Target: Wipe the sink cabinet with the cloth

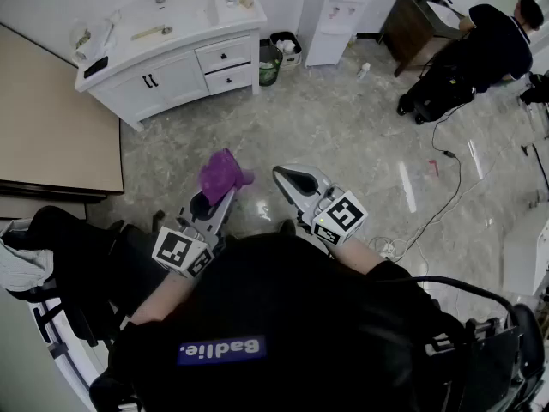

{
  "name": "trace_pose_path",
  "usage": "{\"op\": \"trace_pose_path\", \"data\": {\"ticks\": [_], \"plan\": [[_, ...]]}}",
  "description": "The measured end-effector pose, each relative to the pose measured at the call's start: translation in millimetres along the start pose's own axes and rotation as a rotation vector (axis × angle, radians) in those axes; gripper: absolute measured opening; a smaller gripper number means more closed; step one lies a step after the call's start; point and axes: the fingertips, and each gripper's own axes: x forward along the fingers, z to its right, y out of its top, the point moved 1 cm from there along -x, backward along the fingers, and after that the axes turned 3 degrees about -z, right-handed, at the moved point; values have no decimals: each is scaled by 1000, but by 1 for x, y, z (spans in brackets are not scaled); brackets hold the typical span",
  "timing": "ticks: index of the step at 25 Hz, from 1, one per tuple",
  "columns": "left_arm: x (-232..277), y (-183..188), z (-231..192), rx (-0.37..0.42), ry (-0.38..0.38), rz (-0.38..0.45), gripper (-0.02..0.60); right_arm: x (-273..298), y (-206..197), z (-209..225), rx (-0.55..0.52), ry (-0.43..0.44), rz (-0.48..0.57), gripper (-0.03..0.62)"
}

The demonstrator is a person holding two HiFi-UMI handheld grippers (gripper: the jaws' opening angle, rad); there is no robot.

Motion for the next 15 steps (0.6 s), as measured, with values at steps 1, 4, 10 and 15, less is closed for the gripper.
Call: {"op": "trace_pose_path", "data": {"ticks": [1, 4, 10, 15], "plan": [[0, 0, 0, 0, -2, 0, 87, 0, 0, -1, 2, 2, 0, -6], [-1, -2, 1, 1, -6, 3, 87, 0, -1, -2, 6, 9, -3, -6], [3, -2, 1, -7, -1, 0, 87, 0, 1, 0, -2, 15, -6, -6], [5, -9, 0, 8, -9, 10, 87, -2, 0, 5, 2, 12, -3, -6]]}}
